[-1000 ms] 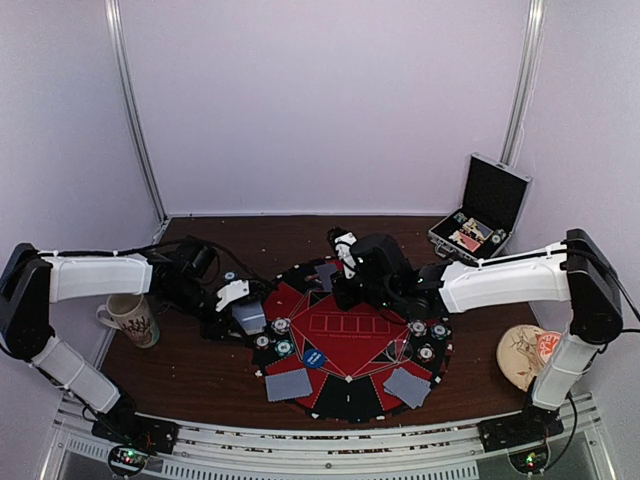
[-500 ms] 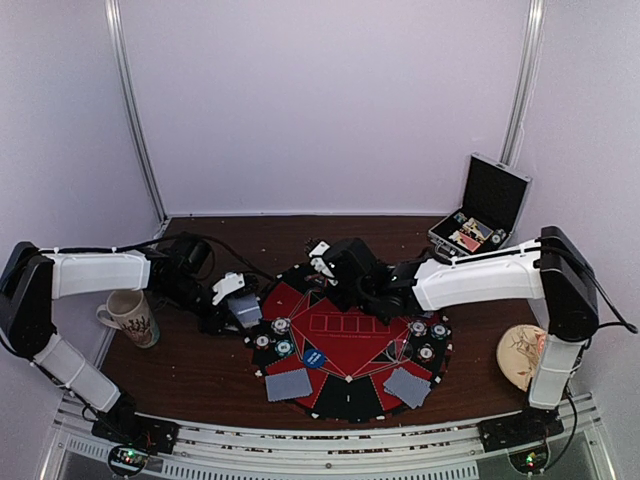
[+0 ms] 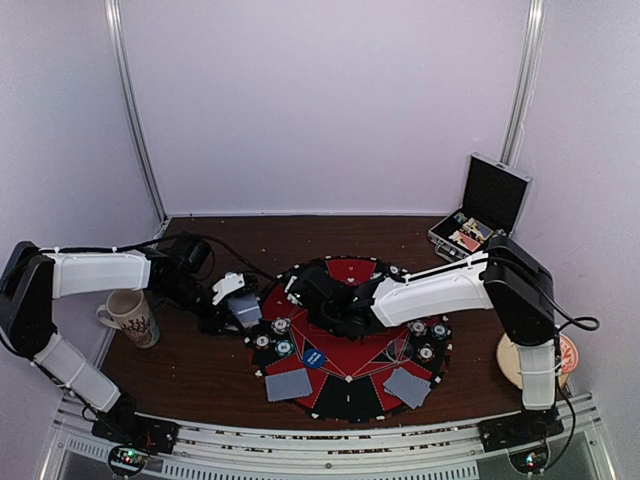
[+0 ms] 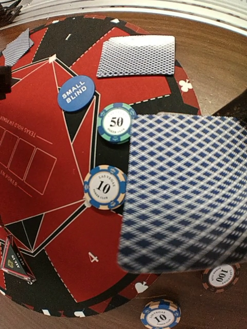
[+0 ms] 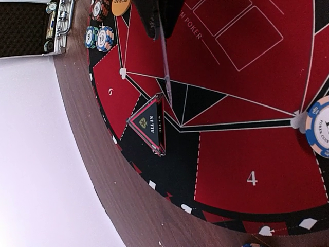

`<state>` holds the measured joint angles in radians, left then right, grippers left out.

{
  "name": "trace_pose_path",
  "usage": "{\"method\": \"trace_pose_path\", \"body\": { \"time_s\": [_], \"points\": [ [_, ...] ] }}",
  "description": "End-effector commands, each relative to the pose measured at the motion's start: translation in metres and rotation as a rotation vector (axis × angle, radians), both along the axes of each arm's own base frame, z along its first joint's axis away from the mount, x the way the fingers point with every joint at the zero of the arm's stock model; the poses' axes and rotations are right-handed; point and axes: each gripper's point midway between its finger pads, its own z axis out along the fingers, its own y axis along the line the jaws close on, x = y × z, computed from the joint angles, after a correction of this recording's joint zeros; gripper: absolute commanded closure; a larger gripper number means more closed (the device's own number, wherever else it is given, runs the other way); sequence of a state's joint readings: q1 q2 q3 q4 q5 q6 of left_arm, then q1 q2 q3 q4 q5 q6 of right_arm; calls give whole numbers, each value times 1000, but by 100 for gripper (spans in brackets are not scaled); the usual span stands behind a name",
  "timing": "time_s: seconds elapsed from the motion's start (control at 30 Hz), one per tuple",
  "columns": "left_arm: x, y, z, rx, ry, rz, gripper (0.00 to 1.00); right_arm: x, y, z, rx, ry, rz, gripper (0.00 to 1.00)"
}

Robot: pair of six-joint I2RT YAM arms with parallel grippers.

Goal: Distribute texas hold em gaming equipment
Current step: Flop the poker card in the community card area.

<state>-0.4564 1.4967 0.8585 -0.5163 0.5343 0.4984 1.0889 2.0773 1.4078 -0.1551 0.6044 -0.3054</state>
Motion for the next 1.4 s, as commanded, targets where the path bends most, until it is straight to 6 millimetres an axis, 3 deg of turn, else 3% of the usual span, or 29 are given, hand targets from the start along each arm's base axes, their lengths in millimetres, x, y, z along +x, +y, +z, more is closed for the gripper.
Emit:
{"method": "trace_pose_path", "body": {
  "time_s": [0.0, 0.6, 1.03, 1.37],
  "points": [
    [14, -5, 10, -33, -37, 12, 65, 2, 5, -3, -76, -32, 5, 100],
    [14, -5, 11, -37, -37, 10, 65, 0, 31, -38, -170, -38, 125, 100],
    [14, -5, 11, -37, -39, 11, 65, -3, 43, -46, -184, -30, 196, 96],
    [14, -5, 11, -36, -37, 10, 65, -1, 47, -54, -216, -42, 235, 100]
  ]
}}
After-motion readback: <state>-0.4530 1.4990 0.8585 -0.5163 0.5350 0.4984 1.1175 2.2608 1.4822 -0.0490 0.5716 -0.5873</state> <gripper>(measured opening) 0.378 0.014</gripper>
